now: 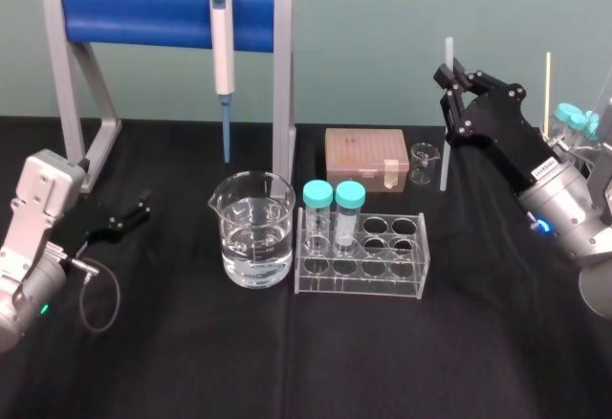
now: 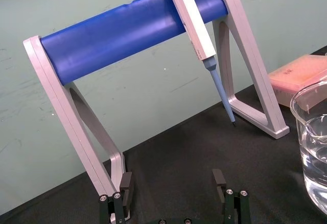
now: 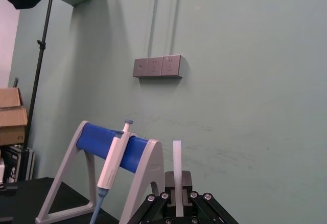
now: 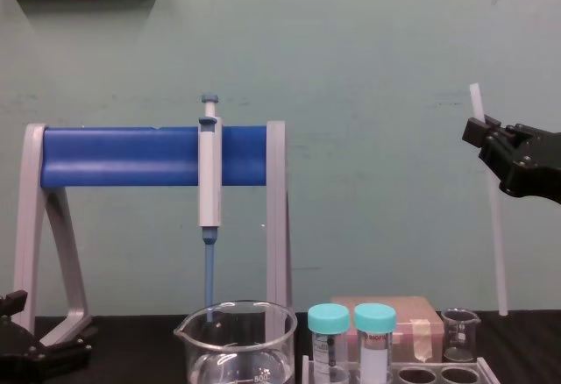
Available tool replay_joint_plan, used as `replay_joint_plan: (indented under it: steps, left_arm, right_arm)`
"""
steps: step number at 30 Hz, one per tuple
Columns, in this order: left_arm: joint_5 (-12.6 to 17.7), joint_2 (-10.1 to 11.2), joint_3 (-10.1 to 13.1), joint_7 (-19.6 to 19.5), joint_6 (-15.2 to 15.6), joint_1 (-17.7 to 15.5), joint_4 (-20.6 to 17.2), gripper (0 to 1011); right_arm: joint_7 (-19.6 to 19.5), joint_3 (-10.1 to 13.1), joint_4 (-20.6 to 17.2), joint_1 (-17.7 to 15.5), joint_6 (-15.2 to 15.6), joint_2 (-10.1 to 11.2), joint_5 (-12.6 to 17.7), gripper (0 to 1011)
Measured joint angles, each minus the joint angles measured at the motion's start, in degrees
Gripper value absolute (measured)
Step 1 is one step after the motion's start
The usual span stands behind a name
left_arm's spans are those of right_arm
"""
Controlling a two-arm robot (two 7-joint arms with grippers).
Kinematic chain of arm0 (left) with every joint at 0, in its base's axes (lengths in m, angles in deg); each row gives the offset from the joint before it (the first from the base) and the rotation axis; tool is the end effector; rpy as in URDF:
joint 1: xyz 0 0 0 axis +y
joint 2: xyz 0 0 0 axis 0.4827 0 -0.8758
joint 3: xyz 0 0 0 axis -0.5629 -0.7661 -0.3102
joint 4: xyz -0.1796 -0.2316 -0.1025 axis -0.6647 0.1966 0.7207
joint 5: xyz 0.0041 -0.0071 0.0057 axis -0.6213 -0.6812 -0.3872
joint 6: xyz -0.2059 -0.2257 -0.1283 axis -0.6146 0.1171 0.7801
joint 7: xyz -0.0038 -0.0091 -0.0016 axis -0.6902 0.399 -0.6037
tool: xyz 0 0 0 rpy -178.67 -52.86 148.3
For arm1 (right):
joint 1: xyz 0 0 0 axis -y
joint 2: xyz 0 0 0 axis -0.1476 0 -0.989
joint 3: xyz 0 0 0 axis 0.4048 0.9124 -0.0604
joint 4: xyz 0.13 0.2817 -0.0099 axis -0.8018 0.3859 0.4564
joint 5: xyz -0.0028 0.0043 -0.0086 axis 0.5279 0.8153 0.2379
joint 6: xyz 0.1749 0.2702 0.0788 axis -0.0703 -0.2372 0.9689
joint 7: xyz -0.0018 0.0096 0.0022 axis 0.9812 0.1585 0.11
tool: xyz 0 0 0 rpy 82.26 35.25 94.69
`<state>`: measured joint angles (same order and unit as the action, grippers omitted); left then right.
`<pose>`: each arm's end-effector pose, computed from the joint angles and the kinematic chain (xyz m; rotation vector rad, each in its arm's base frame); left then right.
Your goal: Pick up the stirring rod with one hand, then place it down.
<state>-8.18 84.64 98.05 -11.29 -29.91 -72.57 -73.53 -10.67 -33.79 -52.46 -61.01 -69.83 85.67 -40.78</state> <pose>0.3828 0.0882 -0.3230 0.3041 -0.2848 1.2479 0.4498 -0.0678 -0.2844 0.2838 -0.3758 -0.9070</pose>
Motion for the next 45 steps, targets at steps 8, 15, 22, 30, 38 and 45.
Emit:
replay_joint_plan:
  steps: [8,15,22,30,38,45]
  left_arm:
    - [0.0,0.0,0.0,0.0,0.0,0.0,0.0,1000]
    - [0.0,0.0,0.0,0.0,0.0,0.0,0.0,1000]
    - [0.0,0.0,0.0,0.0,0.0,0.0,0.0,1000]
    - [0.0,0.0,0.0,0.0,0.0,0.0,0.0,1000]
    - [0.0,0.0,0.0,0.0,0.0,0.0,0.0,1000]
    - [0.0,0.0,0.0,0.0,0.0,0.0,0.0,1000]
  right_arm:
    - [0.0,-0.1,0.0,0.1,-0.1,0.0,0.0,71]
    - [0.0,-0.2,0.0,0.1,-0.2,0.1,0.0,71]
    - [0.0,-0.2,0.0,0.1,-0.2,0.1,0.0,71]
    - [0.0,-0.2,0.0,0.2,-0.3,0.1,0.0,71]
    - [0.0,-0.2,0.0,0.2,-0.3,0.1,0.0,71]
    - [0.0,-0.2,0.0,0.2,-0.3,0.1,0.0,71]
